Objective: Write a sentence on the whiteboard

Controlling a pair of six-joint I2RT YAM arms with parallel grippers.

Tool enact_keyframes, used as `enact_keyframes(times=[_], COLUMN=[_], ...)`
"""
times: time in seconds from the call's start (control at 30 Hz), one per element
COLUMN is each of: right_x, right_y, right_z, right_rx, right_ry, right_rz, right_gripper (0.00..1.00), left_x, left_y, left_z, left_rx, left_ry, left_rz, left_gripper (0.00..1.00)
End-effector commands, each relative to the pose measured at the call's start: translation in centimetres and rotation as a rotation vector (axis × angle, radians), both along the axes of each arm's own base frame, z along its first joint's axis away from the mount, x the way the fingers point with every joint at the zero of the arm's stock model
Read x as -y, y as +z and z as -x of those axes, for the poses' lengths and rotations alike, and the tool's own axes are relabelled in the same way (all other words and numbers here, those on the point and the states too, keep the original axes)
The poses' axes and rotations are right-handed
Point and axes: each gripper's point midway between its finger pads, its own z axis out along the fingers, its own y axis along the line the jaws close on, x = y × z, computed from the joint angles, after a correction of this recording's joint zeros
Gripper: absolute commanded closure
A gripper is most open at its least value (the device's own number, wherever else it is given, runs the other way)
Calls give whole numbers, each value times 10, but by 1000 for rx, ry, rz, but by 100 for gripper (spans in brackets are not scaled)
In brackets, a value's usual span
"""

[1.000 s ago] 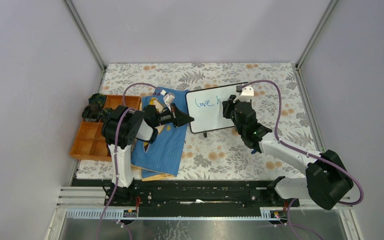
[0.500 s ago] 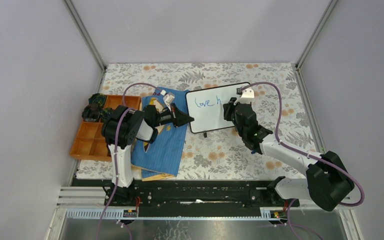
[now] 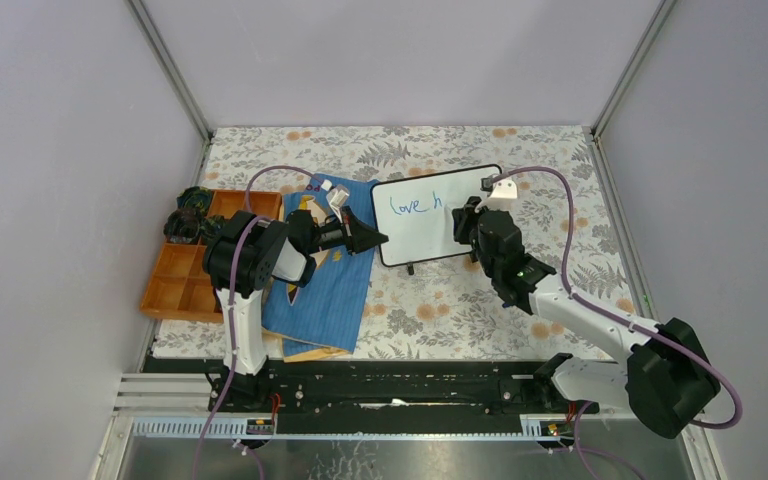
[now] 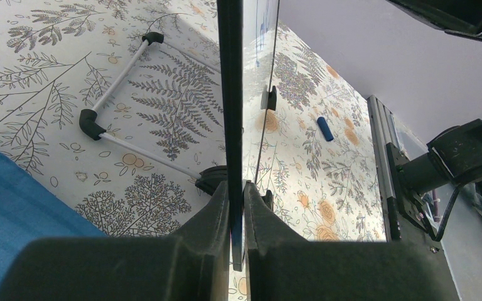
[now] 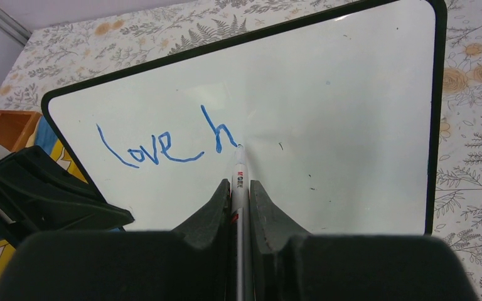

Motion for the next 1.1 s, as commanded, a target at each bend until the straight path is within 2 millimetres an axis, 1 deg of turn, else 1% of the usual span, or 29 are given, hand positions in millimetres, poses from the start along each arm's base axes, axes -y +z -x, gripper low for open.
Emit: enact_keyframes(times=[0.0, 0.3, 0.6, 0.77, 1.07], right_x=[6, -4, -7, -5, 8], right_y=[22, 28, 27, 26, 19], right_z=[-6, -17, -21, -23, -25], right_rx=[55, 71, 73, 72, 55], right_ry=[-38, -26, -29, -42, -95], right_rz=[-31, -45, -45, -32, 2], right_gripper=[100, 100, 100, 100, 100], left_x=[-13, -12, -13, -13, -13], left_y=[-42, -42, -42, -43, -42], left_z=[1, 1, 1, 1, 1], left_rx=[-100, -101, -99, -100, -100], left_ry=[55, 54, 55, 54, 54], left_rz=[-75, -75, -75, -75, -76], left_gripper=[100, 100, 100, 100, 100])
